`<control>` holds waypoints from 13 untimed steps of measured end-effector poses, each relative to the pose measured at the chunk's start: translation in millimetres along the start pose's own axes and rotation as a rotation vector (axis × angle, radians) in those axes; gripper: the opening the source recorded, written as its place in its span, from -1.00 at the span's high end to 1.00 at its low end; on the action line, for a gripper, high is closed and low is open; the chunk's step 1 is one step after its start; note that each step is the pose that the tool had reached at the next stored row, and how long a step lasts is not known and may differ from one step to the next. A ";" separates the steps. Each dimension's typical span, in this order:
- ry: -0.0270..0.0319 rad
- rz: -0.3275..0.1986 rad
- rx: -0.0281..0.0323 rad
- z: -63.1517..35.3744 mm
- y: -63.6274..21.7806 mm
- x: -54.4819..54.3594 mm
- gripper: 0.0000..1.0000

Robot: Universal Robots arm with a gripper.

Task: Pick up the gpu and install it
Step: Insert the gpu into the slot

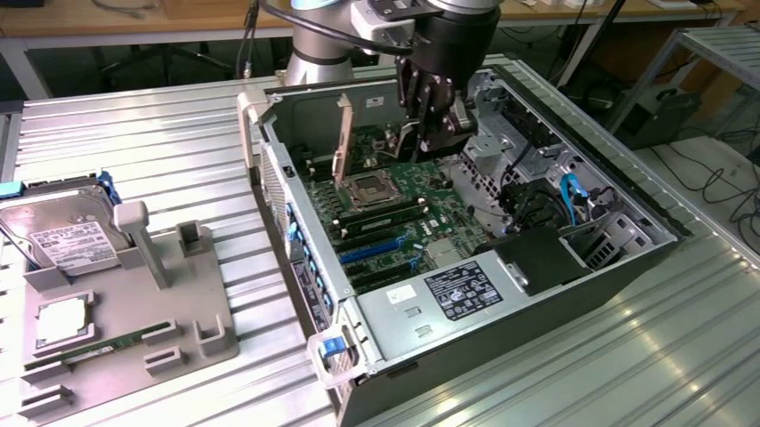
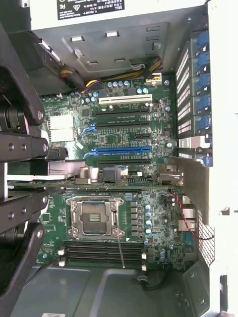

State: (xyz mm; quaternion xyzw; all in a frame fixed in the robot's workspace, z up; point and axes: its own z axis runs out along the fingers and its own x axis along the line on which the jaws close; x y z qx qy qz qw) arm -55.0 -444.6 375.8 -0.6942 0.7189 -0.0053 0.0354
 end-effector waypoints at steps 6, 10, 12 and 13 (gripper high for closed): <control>-0.0001 0.000 0.0000 2.9 0.2 0.1 0.44; -0.0001 0.000 0.0000 4.8 0.3 0.2 0.44; -0.0001 0.000 0.0000 5.7 0.4 0.3 0.44; -0.0001 0.000 0.0000 6.2 0.4 0.3 0.44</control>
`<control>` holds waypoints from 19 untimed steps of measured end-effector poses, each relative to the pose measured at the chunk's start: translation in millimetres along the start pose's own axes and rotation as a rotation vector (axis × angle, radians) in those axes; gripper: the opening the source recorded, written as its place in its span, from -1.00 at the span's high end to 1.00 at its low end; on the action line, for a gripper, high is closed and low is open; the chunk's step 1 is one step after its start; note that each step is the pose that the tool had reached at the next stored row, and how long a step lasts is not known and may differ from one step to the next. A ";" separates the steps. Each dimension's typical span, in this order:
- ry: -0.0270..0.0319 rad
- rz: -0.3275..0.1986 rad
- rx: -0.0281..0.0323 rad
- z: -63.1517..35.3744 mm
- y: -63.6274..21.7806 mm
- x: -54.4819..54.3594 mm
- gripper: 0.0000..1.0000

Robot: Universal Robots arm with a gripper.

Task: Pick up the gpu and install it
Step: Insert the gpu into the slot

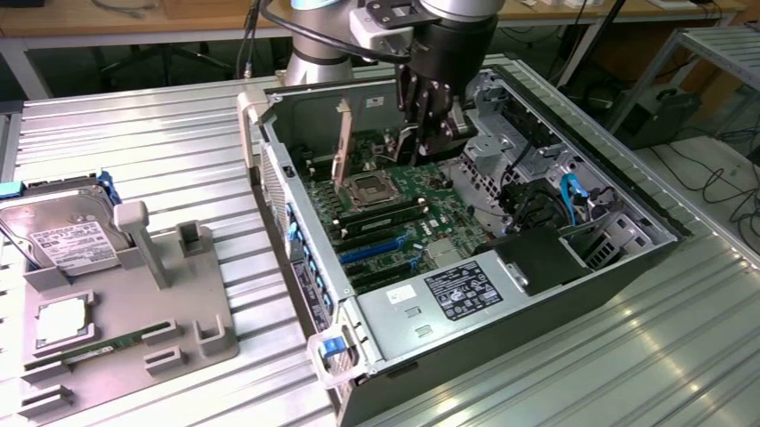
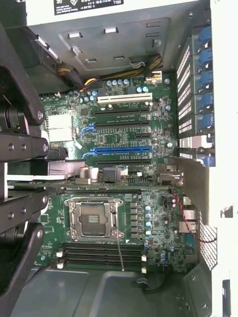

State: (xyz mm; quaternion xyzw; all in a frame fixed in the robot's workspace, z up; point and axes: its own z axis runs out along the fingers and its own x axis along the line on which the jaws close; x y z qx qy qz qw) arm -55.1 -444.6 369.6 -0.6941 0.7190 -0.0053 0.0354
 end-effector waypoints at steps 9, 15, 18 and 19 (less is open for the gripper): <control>0.0000 0.000 0.0000 2.6 0.1 0.1 0.44; 0.0001 0.002 0.0001 5.6 0.3 0.2 0.44; 0.0004 0.005 0.0002 7.5 0.5 0.3 0.44; 0.0004 0.006 0.0002 8.0 0.7 0.3 0.44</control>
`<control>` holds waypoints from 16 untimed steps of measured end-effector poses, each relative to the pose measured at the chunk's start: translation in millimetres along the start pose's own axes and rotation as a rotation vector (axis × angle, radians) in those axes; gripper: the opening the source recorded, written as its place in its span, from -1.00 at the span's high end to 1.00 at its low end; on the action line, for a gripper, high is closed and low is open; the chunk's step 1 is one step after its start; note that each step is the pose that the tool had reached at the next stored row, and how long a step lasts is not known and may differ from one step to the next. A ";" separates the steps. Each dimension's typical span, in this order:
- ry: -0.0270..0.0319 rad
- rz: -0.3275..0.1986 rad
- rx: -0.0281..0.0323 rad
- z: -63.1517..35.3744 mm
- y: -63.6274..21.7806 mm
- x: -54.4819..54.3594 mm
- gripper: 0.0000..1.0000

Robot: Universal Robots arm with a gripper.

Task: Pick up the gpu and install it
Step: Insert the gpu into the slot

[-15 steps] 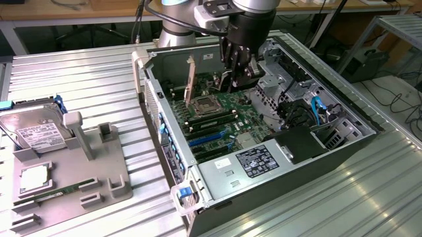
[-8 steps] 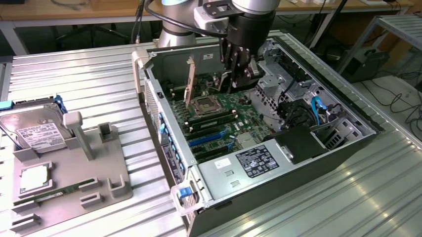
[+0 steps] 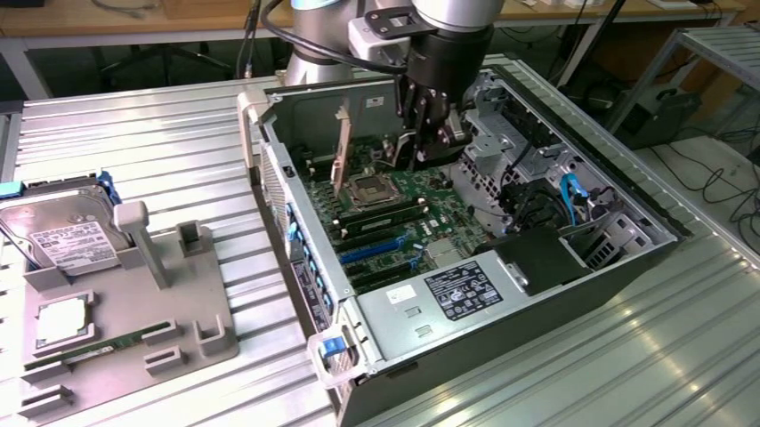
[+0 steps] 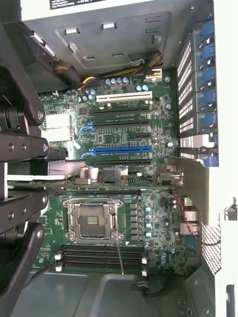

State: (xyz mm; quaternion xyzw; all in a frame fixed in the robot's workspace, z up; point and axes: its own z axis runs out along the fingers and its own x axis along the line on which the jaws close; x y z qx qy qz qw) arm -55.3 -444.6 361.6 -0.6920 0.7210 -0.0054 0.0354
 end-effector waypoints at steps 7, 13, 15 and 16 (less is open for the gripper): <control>0.0000 0.000 0.0000 3.3 0.3 0.2 0.44; -0.0001 0.000 0.0001 7.1 0.9 0.4 0.44; -0.0001 0.000 0.0012 8.6 1.2 0.5 0.44; -0.0002 0.000 0.0027 9.6 1.5 0.6 0.44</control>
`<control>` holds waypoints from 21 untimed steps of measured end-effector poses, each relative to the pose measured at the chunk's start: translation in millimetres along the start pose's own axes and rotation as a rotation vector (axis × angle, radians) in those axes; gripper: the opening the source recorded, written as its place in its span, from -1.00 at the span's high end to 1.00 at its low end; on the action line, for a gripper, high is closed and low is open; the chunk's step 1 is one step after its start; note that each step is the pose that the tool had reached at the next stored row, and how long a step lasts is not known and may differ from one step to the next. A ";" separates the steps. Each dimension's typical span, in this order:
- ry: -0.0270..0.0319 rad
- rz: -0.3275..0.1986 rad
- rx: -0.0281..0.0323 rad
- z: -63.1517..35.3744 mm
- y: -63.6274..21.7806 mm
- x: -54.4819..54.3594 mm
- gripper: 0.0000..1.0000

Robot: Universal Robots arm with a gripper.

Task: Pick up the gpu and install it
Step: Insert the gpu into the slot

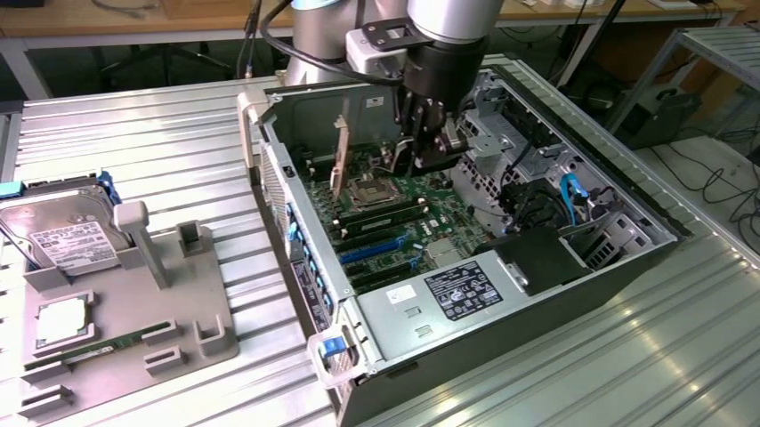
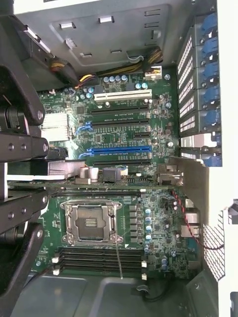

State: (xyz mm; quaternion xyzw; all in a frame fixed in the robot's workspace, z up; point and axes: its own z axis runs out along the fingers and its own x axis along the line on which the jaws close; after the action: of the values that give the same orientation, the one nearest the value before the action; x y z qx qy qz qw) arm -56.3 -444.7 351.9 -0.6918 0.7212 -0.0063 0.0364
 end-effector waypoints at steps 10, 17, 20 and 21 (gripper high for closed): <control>-0.0010 -0.001 0.0212 9.4 2.9 0.9 0.44; -0.0010 -0.001 0.0212 13.4 3.9 3.4 0.44; -0.0010 -0.001 0.0212 15.3 4.0 5.3 0.44; -0.0009 -0.001 0.0212 15.9 4.0 6.1 0.44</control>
State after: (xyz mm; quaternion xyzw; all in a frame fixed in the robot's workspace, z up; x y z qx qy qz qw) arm -59.6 -450.0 335.6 -0.6918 0.7207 -0.0137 0.0440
